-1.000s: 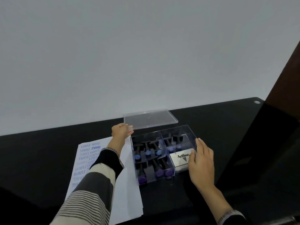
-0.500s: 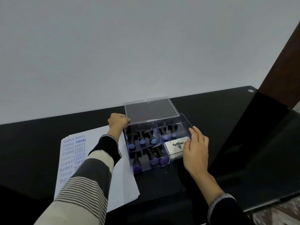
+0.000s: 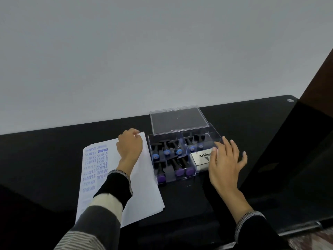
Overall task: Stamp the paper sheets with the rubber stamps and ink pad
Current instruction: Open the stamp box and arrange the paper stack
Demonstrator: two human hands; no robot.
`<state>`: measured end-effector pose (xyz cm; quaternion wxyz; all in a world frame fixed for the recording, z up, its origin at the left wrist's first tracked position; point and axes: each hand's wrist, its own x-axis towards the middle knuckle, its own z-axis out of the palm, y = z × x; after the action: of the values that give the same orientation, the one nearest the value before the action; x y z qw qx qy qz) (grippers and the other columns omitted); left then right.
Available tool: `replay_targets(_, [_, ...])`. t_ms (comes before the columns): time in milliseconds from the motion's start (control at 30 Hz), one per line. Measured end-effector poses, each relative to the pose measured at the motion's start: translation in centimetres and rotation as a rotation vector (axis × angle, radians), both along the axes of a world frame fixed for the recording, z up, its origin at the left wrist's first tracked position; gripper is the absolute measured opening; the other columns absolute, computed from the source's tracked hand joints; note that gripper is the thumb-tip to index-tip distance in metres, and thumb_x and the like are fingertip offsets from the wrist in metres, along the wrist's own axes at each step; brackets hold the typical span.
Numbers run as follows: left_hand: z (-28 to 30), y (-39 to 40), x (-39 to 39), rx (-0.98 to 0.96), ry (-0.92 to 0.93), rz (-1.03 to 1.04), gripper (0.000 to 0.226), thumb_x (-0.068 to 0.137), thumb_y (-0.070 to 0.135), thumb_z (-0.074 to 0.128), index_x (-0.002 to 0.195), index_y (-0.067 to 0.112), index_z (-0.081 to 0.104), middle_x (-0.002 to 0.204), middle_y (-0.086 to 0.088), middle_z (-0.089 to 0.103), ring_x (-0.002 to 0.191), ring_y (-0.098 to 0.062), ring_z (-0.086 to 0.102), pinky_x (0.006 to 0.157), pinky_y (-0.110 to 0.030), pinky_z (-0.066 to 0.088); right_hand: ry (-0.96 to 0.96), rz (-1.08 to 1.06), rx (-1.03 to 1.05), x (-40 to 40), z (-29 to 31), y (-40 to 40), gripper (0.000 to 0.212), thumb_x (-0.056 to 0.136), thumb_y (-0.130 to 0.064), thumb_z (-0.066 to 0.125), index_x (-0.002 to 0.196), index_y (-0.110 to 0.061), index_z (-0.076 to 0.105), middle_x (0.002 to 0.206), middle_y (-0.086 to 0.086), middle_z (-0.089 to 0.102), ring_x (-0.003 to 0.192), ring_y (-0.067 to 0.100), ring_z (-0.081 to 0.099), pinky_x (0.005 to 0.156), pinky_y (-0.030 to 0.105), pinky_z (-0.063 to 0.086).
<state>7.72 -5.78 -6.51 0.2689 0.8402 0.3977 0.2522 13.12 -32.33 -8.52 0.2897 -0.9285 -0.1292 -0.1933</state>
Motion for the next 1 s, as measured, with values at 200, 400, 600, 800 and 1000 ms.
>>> replay_targets(200, [-2.4, 0.5, -6.1, 0.067, 0.388, 0.092, 0.048, 0.094, 0.048, 0.043, 0.137, 0.028, 0.045, 0.153, -0.005, 0.027, 0.143, -0.040, 0.009, 0.109, -0.068, -0.001, -0.009, 0.279, -0.124, -4.5, -0.2, 2.4, 0.053, 0.092, -0.056, 0.021, 0.128, -0.034, 0.053, 0.151, -0.003, 0.033, 0.145, 0.014, 0.011, 0.111, 0.046, -0.019])
replay_targets(400, [-3.1, 0.3, -8.6, 0.027, 0.496, 0.196, 0.089, 0.082, 0.080, 0.026, 0.153, 0.028, 0.013, 0.160, -0.018, -0.001, 0.143, -0.046, -0.011, 0.102, -0.074, -0.008, 0.104, 0.315, -0.217, -2.5, 0.7, 3.6, 0.065, 0.087, -0.066, 0.008, 0.130, -0.040, 0.049, 0.152, -0.006, 0.029, 0.145, 0.015, 0.007, 0.109, 0.054, -0.018])
replay_targets(600, [-3.2, 1.0, -9.1, 0.051, 0.484, 0.293, 0.093, 0.081, 0.076, 0.036, 0.150, 0.016, 0.021, 0.147, -0.024, 0.030, 0.134, -0.040, 0.027, 0.108, -0.060, 0.020, 0.174, 0.280, -0.218, -1.6, 1.3, 4.8, 0.041, 0.097, -0.053, 0.030, 0.126, -0.035, 0.053, 0.149, -0.003, 0.032, 0.144, 0.017, 0.010, 0.109, 0.057, -0.016])
replay_targets(800, [-3.5, 0.8, -9.4, 0.070, 0.421, 0.266, 0.084, 0.085, 0.071, 0.039, 0.147, 0.014, 0.030, 0.154, -0.020, 0.022, 0.143, -0.040, 0.013, 0.112, -0.059, 0.011, 0.140, 0.201, 0.100, -0.1, 2.4, 4.8, 0.023, 0.096, -0.035, 0.043, 0.104, -0.024, 0.061, 0.119, 0.000, 0.059, 0.115, 0.021, 0.050, 0.102, 0.044, 0.025])
replay_targets(1000, [-4.5, 0.4, -10.4, 0.131, 0.449, 0.160, 0.076, 0.089, 0.067, 0.034, 0.146, 0.018, 0.033, 0.156, -0.013, 0.024, 0.145, -0.034, 0.013, 0.113, -0.062, 0.004, 0.391, -0.064, -0.240, 2.9, 5.0, 5.1, 0.044, 0.091, -0.024, 0.054, 0.127, -0.002, 0.041, 0.129, 0.019, 0.052, 0.120, 0.035, 0.048, 0.097, 0.040, 0.037])
